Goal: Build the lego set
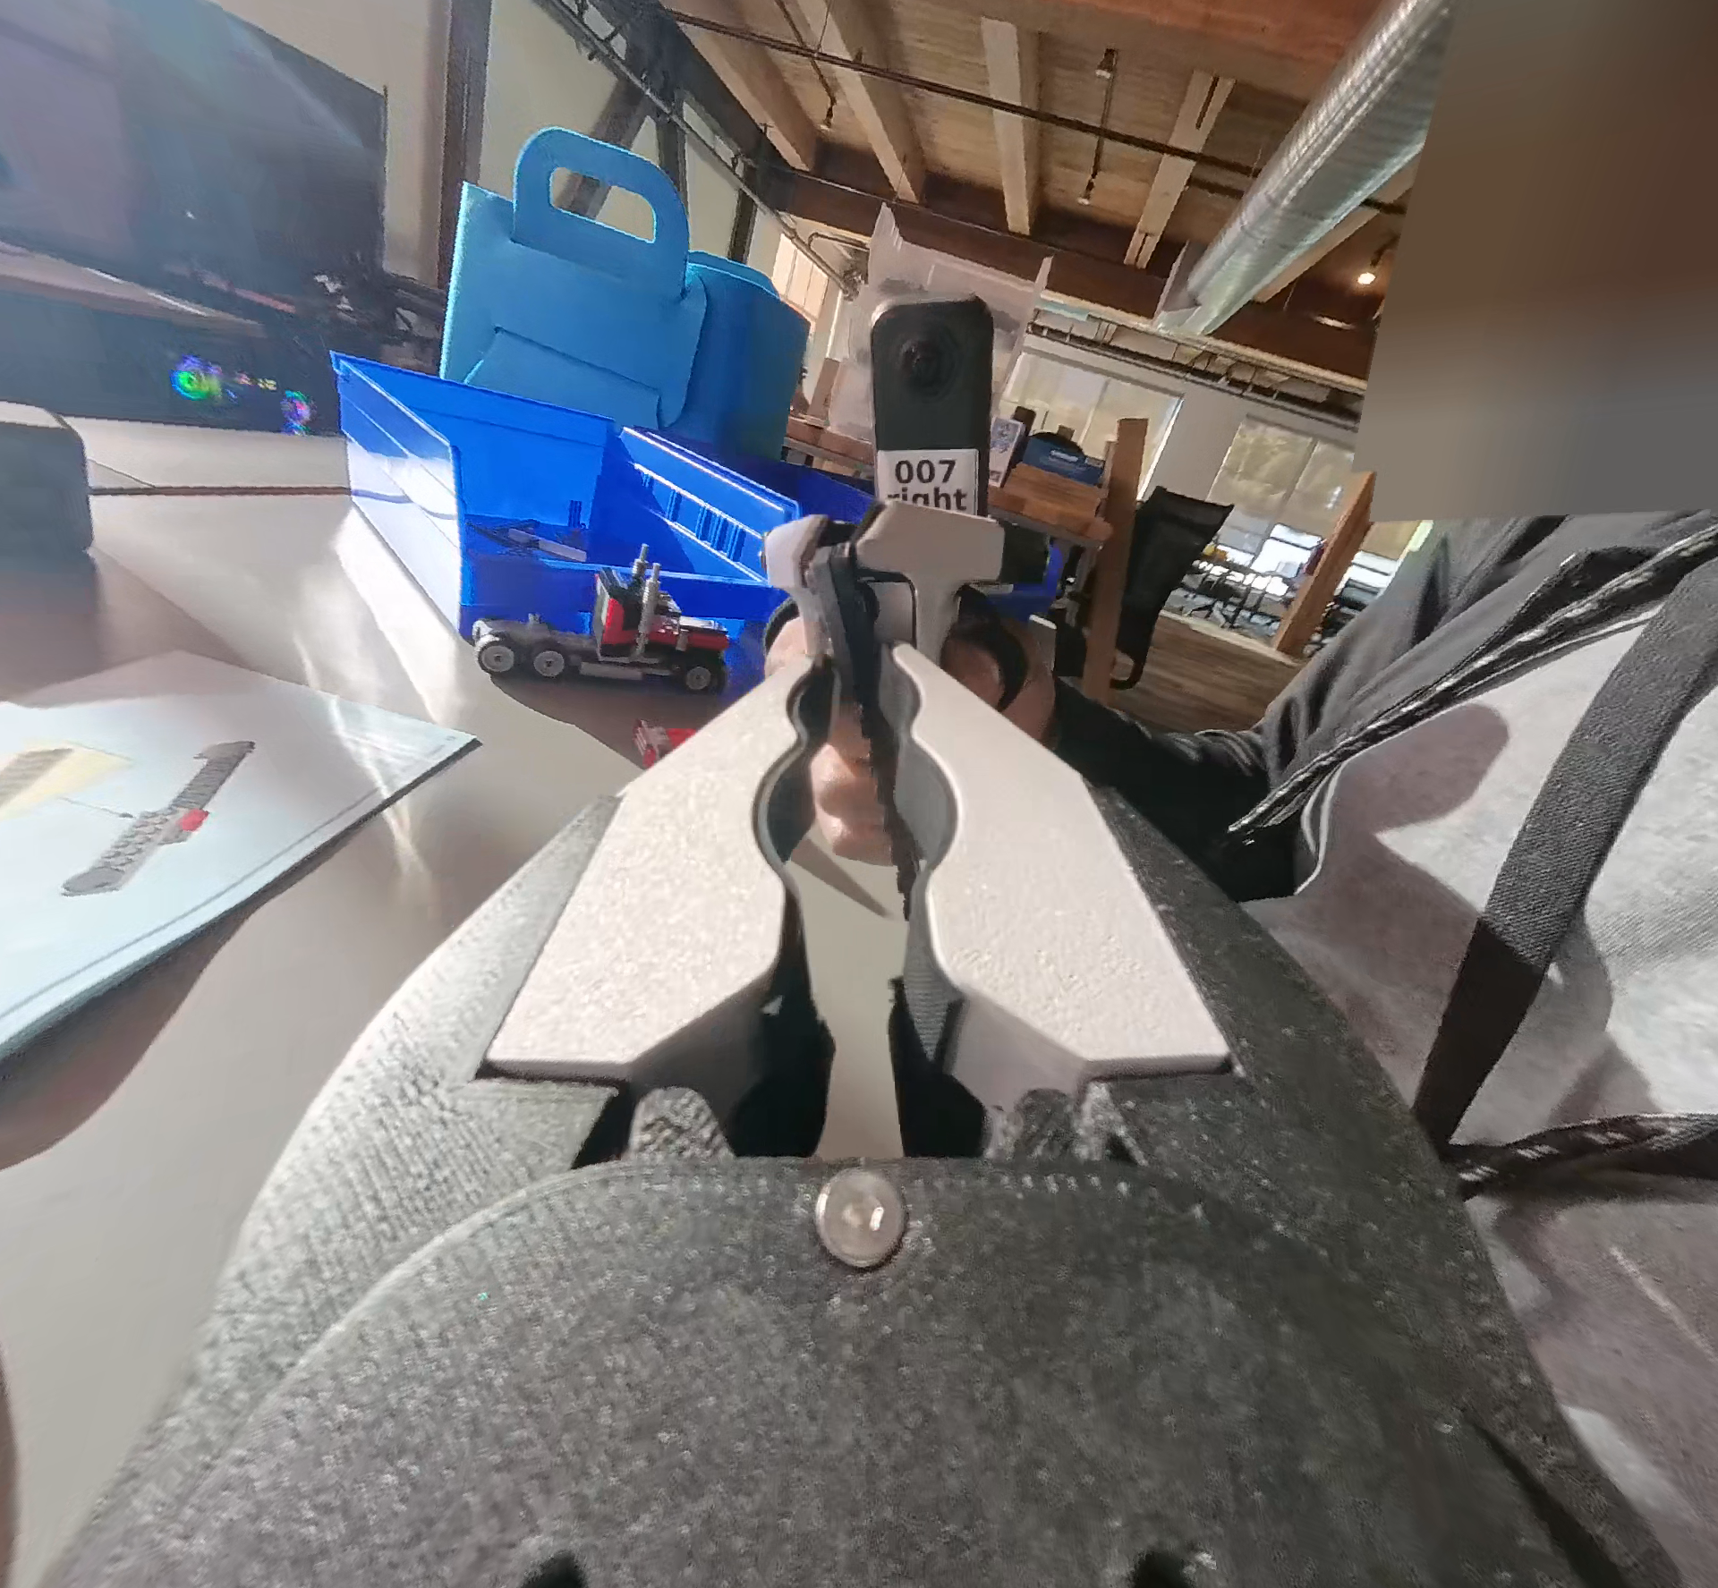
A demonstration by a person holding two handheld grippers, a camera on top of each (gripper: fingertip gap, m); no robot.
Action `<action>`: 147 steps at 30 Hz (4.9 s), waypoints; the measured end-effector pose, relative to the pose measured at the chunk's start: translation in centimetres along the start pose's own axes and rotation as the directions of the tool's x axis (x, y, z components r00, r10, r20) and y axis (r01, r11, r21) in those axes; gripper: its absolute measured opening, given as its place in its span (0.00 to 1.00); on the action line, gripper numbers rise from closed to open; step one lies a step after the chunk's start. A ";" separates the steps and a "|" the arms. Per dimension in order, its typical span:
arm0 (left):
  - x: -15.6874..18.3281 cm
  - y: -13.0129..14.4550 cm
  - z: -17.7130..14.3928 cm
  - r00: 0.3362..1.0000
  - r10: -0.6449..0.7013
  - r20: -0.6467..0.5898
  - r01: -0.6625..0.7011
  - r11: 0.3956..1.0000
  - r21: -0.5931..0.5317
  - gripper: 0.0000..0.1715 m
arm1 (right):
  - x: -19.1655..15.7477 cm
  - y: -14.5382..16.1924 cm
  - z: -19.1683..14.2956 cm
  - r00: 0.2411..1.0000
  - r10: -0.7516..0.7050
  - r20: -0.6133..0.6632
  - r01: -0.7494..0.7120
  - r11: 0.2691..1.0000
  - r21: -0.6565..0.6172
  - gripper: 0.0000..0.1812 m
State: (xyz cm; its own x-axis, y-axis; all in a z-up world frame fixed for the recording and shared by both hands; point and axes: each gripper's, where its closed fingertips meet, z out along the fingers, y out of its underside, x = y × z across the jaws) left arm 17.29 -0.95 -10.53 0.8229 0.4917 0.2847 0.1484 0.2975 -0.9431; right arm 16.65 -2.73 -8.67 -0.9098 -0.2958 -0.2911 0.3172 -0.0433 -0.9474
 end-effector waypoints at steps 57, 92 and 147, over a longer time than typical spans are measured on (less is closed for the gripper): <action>-10.4 0.7 1.9 0.654 -0.753 0.072 0.727 0.652 0.217 0.05 | 10.9 10.9 -8.2 0.889 -0.315 -0.333 -0.062 0.638 -0.767 0.14; -5.9 4.4 6.2 0.430 -0.903 0.017 0.902 0.430 0.034 0.05 | 7.6 2.5 -6.4 0.896 -0.439 -0.073 0.235 0.605 -0.761 0.05; -4.4 5.0 7.1 0.465 -0.886 -0.007 0.884 0.464 -0.062 0.05 | 7.0 3.5 -7.8 0.825 0.413 -0.385 -0.529 0.805 -0.269 0.21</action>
State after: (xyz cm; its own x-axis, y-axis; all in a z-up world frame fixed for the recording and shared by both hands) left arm 10.54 4.21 -15.24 0.2549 -0.0411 0.9661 0.8302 0.5216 -0.1968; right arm 9.27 2.44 -15.04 -0.7227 0.1053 -0.6831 0.6643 0.3786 -0.6445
